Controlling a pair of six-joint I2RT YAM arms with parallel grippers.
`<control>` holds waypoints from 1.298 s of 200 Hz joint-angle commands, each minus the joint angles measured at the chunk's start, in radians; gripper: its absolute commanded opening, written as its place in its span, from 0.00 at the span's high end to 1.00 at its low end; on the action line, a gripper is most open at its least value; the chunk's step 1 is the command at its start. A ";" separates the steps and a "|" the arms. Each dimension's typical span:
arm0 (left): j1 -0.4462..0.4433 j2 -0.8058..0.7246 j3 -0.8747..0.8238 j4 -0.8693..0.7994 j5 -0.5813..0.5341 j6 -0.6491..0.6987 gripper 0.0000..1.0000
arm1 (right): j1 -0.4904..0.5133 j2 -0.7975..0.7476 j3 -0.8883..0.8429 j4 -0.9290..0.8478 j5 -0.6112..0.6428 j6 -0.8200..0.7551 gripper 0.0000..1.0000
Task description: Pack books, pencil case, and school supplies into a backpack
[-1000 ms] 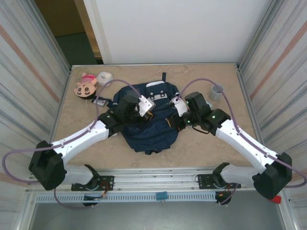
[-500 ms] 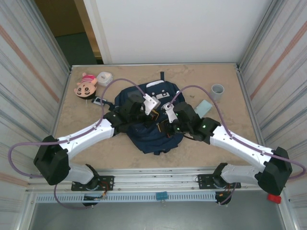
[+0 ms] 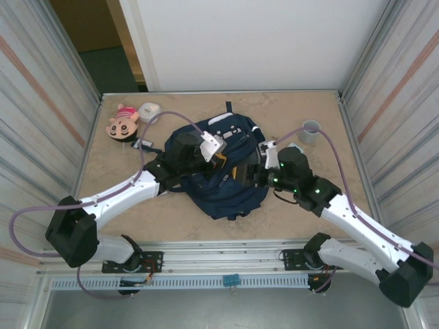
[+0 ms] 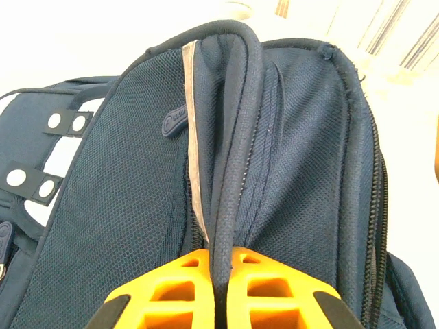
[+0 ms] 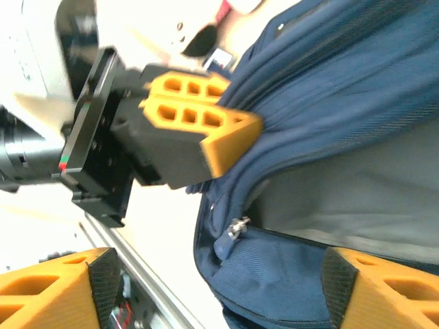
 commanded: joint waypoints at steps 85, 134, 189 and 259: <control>0.032 -0.077 0.012 0.082 0.297 0.170 1.00 | -0.075 0.152 -0.057 0.384 -0.073 0.409 0.17; 0.031 -0.093 0.029 -0.036 0.318 0.275 1.00 | -0.074 0.246 -0.044 0.495 -0.029 0.515 0.25; -0.002 -0.144 0.053 -0.130 0.166 0.085 0.72 | -0.055 0.256 -0.039 0.517 0.030 0.534 0.83; -0.140 -0.329 -0.040 -0.435 -0.131 -0.597 0.54 | -0.019 0.280 0.016 0.466 0.044 0.499 0.87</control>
